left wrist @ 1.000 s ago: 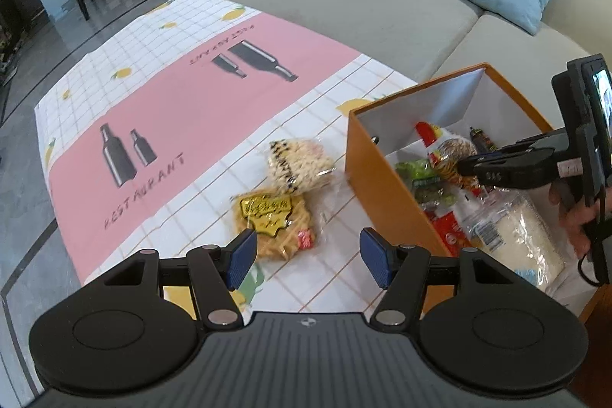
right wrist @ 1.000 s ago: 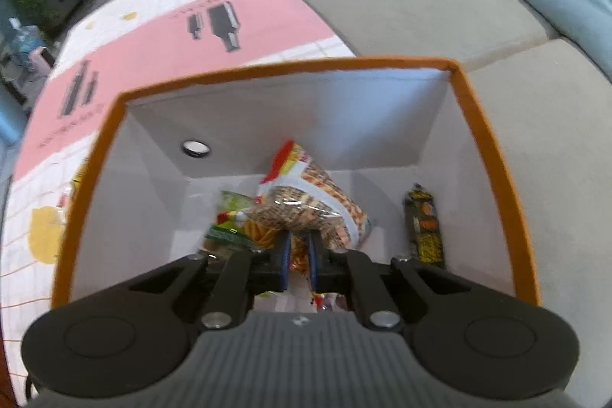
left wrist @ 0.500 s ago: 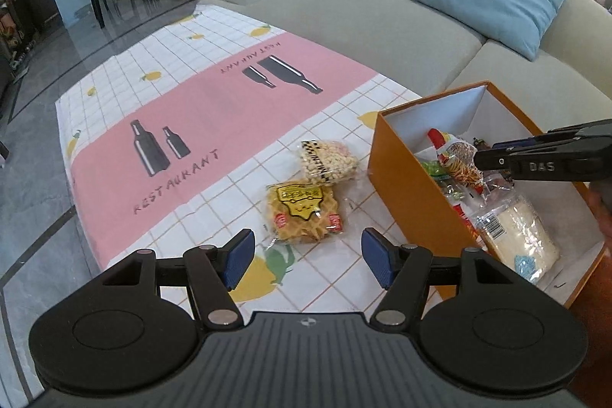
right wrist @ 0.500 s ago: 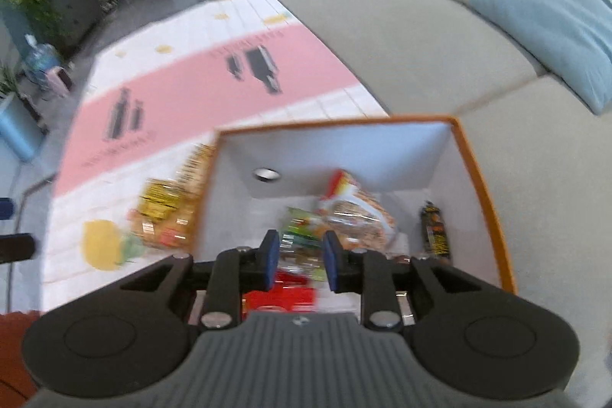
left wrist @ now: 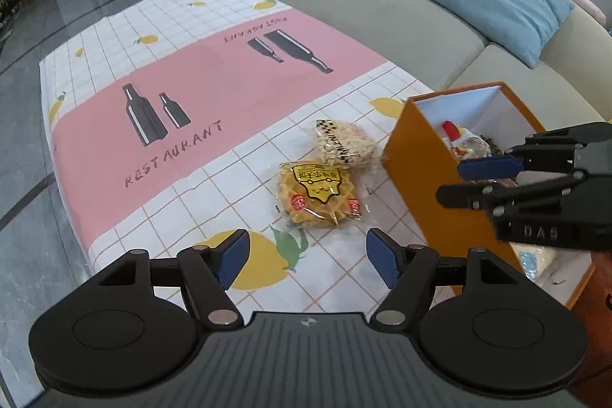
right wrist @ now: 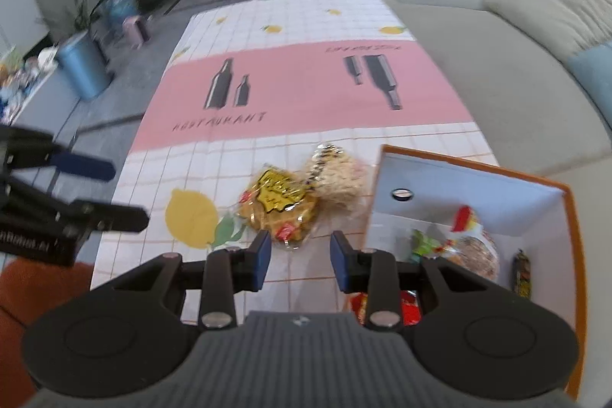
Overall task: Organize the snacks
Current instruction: 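Move both grippers back over the table toward the remaining snacks, then grasp the yellow-label waffle cake with the left gripper while the right grasps the MILNI bag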
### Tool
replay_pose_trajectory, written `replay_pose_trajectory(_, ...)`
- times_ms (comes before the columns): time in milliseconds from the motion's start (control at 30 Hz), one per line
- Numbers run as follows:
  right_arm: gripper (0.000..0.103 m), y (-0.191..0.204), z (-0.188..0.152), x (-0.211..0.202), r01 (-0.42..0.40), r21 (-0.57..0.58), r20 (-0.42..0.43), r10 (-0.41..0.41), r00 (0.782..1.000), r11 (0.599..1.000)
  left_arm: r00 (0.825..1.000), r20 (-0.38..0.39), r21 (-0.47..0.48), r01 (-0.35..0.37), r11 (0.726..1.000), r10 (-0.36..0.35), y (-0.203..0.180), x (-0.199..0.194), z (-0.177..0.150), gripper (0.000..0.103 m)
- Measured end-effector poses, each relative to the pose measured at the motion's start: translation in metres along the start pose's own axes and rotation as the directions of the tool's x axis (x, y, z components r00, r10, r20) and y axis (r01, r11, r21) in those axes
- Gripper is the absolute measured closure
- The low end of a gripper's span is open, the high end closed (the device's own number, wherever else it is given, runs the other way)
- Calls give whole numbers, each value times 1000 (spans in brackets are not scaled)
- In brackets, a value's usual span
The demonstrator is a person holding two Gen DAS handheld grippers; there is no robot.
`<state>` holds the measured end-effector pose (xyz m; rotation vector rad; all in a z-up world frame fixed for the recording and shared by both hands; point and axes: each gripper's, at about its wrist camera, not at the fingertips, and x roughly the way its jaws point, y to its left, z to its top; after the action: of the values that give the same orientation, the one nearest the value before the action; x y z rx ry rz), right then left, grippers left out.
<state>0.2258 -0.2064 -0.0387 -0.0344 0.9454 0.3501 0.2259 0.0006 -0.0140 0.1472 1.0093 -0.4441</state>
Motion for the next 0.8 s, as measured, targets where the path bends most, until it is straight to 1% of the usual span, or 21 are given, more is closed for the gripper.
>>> replay_pose_trajectory(133, 69, 6, 11, 20, 7, -70, -44, -10, 999, 998, 999, -33, -27, 33, 999, -34, 10, 24, 8, 21)
replay_pose_trajectory(167, 63, 8, 13, 23, 7, -86, -54, -12, 998, 996, 998, -42, -30, 38, 999, -40, 12, 30, 9, 21)
replay_pose_trajectory(200, 50, 9, 15, 28, 8, -104, -61, -15, 998, 995, 998, -54, -35, 40, 999, -42, 14, 39, 12, 21)
replay_pose_trajectory(233, 46, 10, 18, 31, 10, -123, -62, -18, 998, 992, 997, -64, -39, 41, 998, -43, 15, 45, 14, 21)
replay_pose_trajectory(267, 44, 11, 21, 36, 12, -149, -63, -22, 998, 989, 996, -74, -41, 43, 998, -46, 16, 52, 17, 21)
replay_pose_trajectory(400, 44, 11, 34, 57, 28, -248, -95, -53, 994, 968, 991, -119, -76, 57, 995, -65, 26, 80, 28, 21)
replay_pose_trajectory(500, 46, 7, 42, 75, 15, -292, -136, -57, 989, 956, 985, -146, -107, 74, 991, -89, 33, 100, 36, 21)
replay_pose_trajectory(667, 48, 4, 49, 101, -13, -382, -185, -63, 981, 924, 977, -188, -112, 82, 990, -102, 36, 131, 44, 21)
replay_pose_trajectory(800, 48, 4, 55, 116, -37, -460, -215, -71, 974, 887, 971, -212, -115, 85, 990, -108, 38, 151, 45, 21)
